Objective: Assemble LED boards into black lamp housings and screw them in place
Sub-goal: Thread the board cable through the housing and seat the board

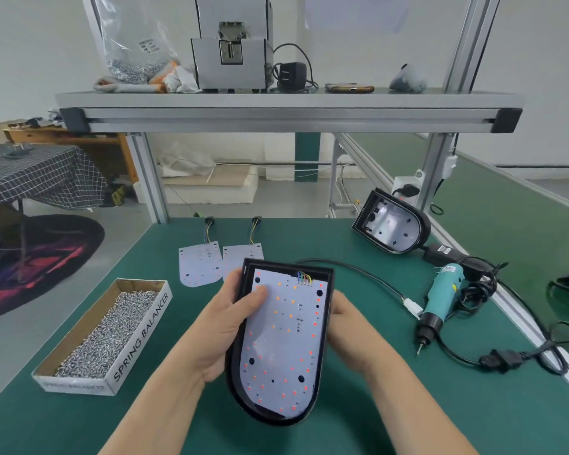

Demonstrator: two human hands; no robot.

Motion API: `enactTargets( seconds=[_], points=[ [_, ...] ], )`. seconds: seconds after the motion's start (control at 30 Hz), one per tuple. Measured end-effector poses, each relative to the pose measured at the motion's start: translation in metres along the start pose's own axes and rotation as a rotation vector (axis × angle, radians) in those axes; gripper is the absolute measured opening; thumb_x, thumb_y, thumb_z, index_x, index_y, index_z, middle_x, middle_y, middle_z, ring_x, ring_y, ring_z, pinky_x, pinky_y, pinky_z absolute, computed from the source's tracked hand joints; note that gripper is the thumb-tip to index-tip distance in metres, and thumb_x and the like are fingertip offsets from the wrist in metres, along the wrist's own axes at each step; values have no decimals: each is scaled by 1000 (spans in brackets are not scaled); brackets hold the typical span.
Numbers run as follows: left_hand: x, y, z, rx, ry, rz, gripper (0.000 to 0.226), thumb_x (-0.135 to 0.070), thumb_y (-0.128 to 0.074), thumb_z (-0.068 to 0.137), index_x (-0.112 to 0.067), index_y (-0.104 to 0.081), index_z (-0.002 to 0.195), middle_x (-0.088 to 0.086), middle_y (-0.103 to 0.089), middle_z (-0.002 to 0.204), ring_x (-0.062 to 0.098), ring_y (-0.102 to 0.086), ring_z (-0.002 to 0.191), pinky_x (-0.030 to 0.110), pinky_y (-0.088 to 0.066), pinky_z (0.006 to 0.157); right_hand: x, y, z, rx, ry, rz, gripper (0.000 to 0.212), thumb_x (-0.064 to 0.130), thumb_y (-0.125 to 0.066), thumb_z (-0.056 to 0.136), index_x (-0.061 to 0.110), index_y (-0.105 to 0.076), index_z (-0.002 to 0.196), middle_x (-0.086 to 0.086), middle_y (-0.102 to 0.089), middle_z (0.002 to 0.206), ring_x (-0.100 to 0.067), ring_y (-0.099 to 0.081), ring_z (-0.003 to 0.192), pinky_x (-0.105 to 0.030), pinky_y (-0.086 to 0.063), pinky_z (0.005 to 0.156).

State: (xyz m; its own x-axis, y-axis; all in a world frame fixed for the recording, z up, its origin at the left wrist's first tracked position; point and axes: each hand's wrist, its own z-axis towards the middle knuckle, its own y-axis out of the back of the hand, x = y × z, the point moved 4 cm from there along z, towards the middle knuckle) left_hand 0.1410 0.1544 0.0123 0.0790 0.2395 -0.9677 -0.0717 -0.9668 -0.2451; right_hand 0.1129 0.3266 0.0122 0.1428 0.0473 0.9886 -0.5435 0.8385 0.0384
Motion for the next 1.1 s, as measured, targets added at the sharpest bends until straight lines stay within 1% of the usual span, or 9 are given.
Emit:
enactTargets(
  seconds=[0.13, 0.33, 0.43, 0.53, 0.63, 0.8, 0.93, 1.03, 1.1],
  points=[
    [3, -5, -4, 13, 16, -13, 38, -37, -74, 84, -27, -63, 120, 8, -70, 124, 26, -70, 108, 36, -59, 81, 2, -3, -1, -60, -7, -97, 42, 14, -57, 80, 50, -74, 96, 22, -75, 99, 8, -69, 88, -12, -53, 71],
    [-5, -7, -5, -7, 12, -45, 45, -21, -89, 68, -19, -70, 108, 18, -73, 112, 35, -74, 92, 43, -60, 71, -2, 9, 1, -190, 62, -413, 17, 4, -59, 82, 10, -73, 89, 2, -75, 88, -5, -58, 79, -36, -58, 75],
    [-2, -9, -6, -1, 13, -46, 44, -20, -89, 68, -22, -69, 107, 16, -74, 112, 35, -74, 94, 43, -60, 72, 3, 15, 1, -251, 107, -600, 16, 11, -55, 78, 23, -56, 67, 14, -56, 66, -2, -40, 64, -29, -43, 61],
    [-8, -8, -5, -35, -40, 3, 34, -18, -83, 74, -26, -69, 104, 11, -75, 110, 31, -75, 95, 37, -61, 70, -4, 17, -3, -204, 5, -349, 28, 0, -56, 89, 24, -71, 88, -7, -71, 84, -10, -53, 76, -36, -48, 68],
    [-10, -2, -3, -76, -66, 46, 33, -8, -79, 83, -21, -65, 110, 12, -76, 108, 32, -74, 95, 36, -61, 70, 1, 29, -12, -337, -19, 76, 29, 28, -49, 87, 14, -73, 97, -8, -67, 82, -18, -55, 72, -29, -44, 58],
    [-2, -9, 0, -94, -122, 141, 28, -9, -80, 78, -20, -64, 99, 15, -76, 98, 35, -74, 89, 39, -62, 71, -1, 17, -11, -372, -54, -340, 14, 32, -71, 91, 21, -66, 84, 8, -60, 70, -10, -51, 65, -28, -44, 65],
    [-5, -10, 5, -62, -154, 180, 26, -15, -79, 74, -21, -63, 93, 10, -76, 91, 30, -74, 82, 38, -61, 70, -3, 15, -12, -466, 17, -289, 16, 21, -71, 92, 14, -61, 81, -5, -53, 66, -17, -45, 64, -36, -39, 64],
    [-12, -4, 7, 6, -184, 238, 27, -14, -78, 73, -27, -61, 90, 0, -70, 81, 16, -66, 73, 25, -56, 67, 6, 15, -13, -295, 100, -341, 21, 35, -67, 92, 18, -58, 83, -9, -51, 69, -15, -43, 64, -32, -38, 62],
    [-21, 2, 9, 59, -225, 306, 28, -17, -80, 73, -28, -61, 91, -5, -63, 79, 10, -59, 72, 17, -50, 68, 9, 23, -13, -58, 68, -61, 34, 51, -59, 93, 17, -64, 92, 1, -58, 80, -11, -51, 71, -23, -46, 66]
  ],
)
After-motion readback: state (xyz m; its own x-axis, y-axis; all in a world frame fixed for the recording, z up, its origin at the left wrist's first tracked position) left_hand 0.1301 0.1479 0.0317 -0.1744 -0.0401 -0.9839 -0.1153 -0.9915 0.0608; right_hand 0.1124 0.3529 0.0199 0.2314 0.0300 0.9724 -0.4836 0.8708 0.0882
